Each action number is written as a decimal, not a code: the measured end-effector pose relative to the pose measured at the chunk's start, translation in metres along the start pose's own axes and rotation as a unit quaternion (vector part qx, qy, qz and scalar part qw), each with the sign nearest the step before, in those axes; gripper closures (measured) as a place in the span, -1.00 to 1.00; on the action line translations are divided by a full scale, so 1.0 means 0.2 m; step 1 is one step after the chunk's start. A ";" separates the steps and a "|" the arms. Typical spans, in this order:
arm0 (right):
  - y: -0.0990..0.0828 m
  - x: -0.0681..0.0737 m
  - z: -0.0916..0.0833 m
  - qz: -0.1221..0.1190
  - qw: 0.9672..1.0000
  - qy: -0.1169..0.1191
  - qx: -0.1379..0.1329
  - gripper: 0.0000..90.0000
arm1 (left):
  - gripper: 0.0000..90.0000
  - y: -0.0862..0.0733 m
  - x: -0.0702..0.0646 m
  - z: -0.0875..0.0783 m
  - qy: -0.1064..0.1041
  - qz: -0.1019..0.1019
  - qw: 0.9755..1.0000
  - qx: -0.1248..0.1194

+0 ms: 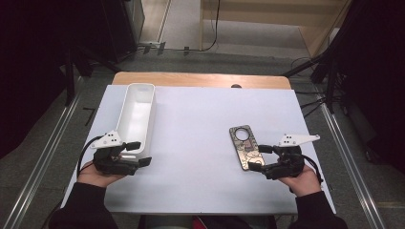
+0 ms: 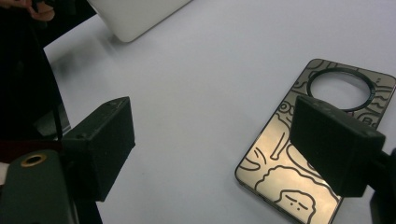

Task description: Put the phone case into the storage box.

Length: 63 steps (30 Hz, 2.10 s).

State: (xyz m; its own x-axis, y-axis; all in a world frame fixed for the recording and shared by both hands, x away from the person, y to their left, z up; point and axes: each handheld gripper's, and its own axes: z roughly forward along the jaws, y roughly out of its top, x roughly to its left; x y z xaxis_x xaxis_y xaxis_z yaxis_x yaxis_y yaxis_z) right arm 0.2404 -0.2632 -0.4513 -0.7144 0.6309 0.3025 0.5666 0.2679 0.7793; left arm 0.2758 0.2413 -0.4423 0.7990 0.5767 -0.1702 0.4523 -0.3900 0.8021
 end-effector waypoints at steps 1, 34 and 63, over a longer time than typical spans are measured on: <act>0.00 0.00 0.00 -0.001 1.000 0.000 0.000 -0.71 | -0.46 0.00 0.00 0.00 0.000 -0.001 1.000 0.001; -0.01 0.03 0.03 0.001 1.000 -0.001 0.011 -0.71 | -0.45 0.01 0.01 -0.02 -0.004 -0.002 1.000 -0.003; -0.02 0.03 0.04 0.001 1.000 -0.003 0.016 -0.71 | -0.46 0.01 0.01 -0.04 -0.005 -0.002 1.000 -0.007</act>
State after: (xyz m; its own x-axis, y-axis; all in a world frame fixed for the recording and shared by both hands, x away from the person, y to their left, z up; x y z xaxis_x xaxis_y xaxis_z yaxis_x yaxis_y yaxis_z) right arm 0.2375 -0.2539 -0.4566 -0.7110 0.6352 0.3017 0.5813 0.2896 0.7604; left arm 0.2749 0.2476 -0.4364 0.8015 0.5705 -0.1792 0.4500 -0.3780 0.8091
